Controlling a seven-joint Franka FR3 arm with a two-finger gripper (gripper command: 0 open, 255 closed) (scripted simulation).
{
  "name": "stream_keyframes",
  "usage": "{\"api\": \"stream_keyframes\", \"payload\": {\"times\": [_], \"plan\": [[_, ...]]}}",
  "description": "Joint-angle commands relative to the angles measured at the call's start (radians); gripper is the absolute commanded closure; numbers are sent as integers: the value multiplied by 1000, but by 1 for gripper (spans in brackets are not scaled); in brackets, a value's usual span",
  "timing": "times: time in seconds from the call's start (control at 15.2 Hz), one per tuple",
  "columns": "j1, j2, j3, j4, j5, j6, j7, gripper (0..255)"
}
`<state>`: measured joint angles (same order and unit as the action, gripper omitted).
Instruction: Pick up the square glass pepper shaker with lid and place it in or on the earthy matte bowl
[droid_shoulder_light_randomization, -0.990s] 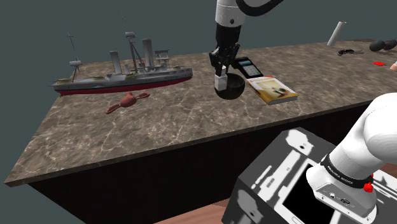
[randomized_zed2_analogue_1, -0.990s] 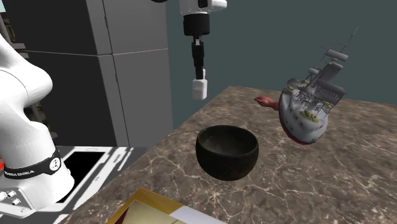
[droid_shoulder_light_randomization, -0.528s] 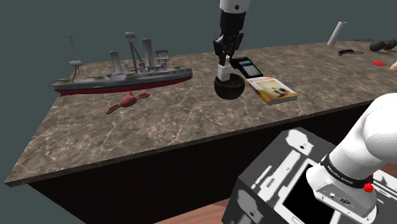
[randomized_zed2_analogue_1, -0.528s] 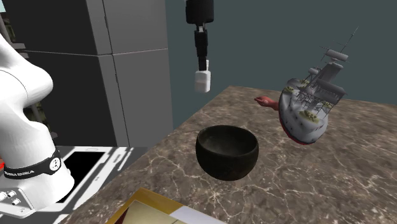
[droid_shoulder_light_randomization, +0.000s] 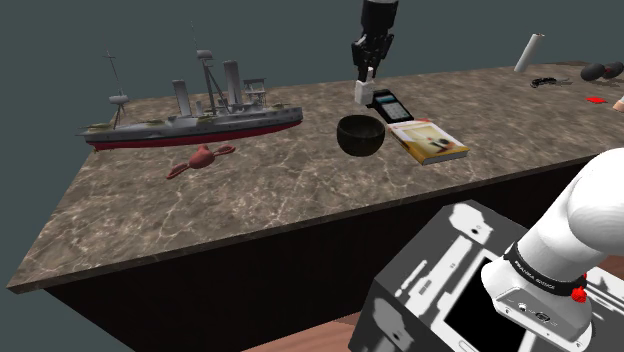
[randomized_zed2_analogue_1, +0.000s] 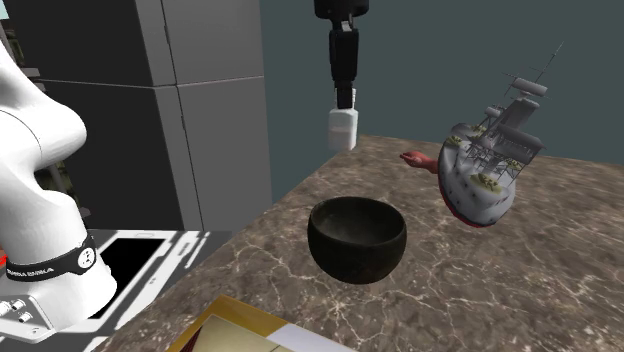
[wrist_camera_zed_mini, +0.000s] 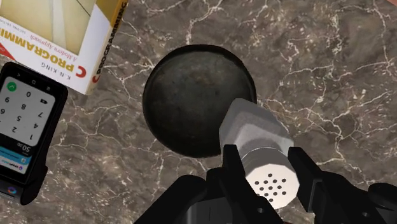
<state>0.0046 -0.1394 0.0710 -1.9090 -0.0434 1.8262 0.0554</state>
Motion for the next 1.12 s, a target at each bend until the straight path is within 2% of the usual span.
{"api": "stream_keyframes", "payload": {"times": [0.0, 0.13, 1.06], "plan": [[-21, 30, -27, 43, -3, -11, -49, 255], [-42, 64, -53, 96, -3, -27, -97, 255], [-43, 76, -54, -80, -6, 160, -88, 255]]}}
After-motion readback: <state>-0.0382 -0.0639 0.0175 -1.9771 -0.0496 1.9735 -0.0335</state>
